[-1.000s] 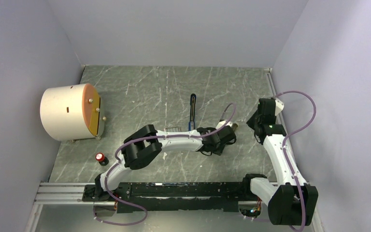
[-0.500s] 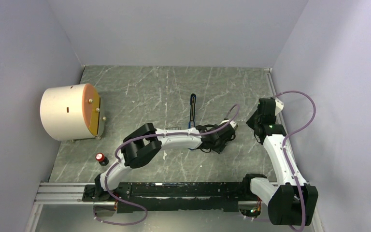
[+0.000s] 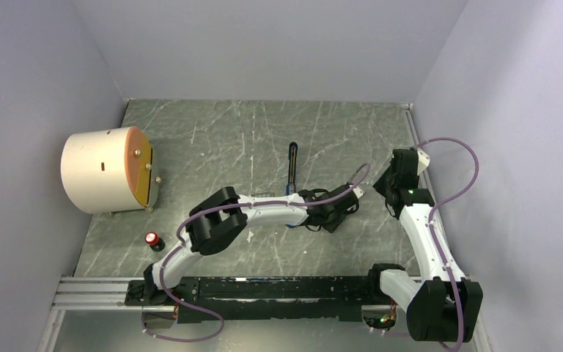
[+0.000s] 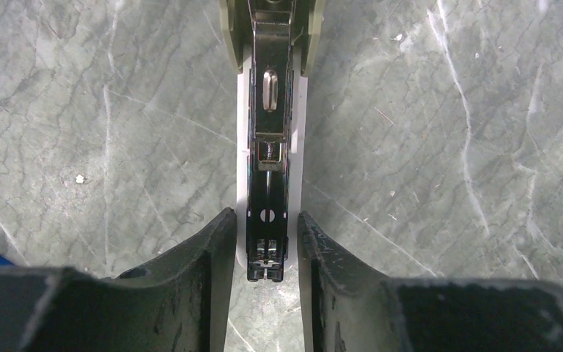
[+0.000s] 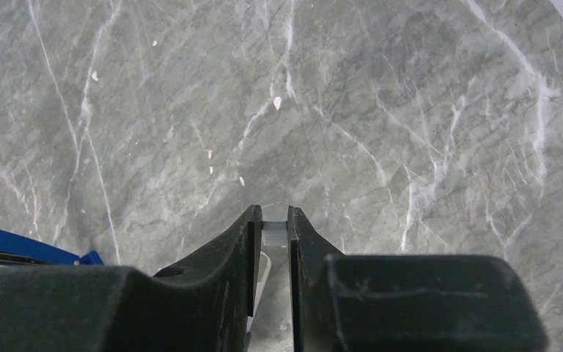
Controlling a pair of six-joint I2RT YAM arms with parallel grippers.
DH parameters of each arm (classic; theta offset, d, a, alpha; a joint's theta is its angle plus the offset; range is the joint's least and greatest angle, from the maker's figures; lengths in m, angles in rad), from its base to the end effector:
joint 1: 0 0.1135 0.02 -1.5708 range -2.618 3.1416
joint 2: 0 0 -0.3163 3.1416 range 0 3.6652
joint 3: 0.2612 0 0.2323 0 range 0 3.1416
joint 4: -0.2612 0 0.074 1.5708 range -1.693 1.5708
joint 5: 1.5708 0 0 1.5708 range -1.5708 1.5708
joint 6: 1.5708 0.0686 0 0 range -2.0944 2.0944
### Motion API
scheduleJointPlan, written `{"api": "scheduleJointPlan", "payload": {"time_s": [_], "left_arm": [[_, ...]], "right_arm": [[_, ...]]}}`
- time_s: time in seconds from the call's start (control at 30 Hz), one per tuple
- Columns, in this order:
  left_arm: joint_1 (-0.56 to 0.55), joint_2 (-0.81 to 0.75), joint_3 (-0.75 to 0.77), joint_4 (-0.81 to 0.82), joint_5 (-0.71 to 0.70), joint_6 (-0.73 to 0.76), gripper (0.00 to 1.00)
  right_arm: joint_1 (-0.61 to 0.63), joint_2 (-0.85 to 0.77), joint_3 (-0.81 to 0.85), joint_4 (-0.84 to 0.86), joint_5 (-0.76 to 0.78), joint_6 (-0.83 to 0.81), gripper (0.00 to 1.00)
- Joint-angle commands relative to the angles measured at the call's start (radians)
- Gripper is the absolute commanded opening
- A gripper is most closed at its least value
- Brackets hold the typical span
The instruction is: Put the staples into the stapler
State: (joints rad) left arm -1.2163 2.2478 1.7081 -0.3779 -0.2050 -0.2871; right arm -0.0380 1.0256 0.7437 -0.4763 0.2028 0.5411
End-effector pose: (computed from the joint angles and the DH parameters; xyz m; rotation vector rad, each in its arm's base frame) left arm 0.1961 -0.4897 0.1841 1.0431 2.2757 -0.3907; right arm 0.1901 -0.0211 0.2820 0.7557 2.1827 0.0197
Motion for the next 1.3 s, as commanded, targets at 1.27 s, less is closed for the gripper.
{"api": "scheduleJointPlan", "payload": {"time_s": [1.27], "left_arm": [[0.112, -0.223, -0.299, 0.031, 0.126, -0.406, 0.69]], "right_arm": [[0.297, 0.104, -0.027, 0.057, 0.052, 0.099, 0.23]]}}
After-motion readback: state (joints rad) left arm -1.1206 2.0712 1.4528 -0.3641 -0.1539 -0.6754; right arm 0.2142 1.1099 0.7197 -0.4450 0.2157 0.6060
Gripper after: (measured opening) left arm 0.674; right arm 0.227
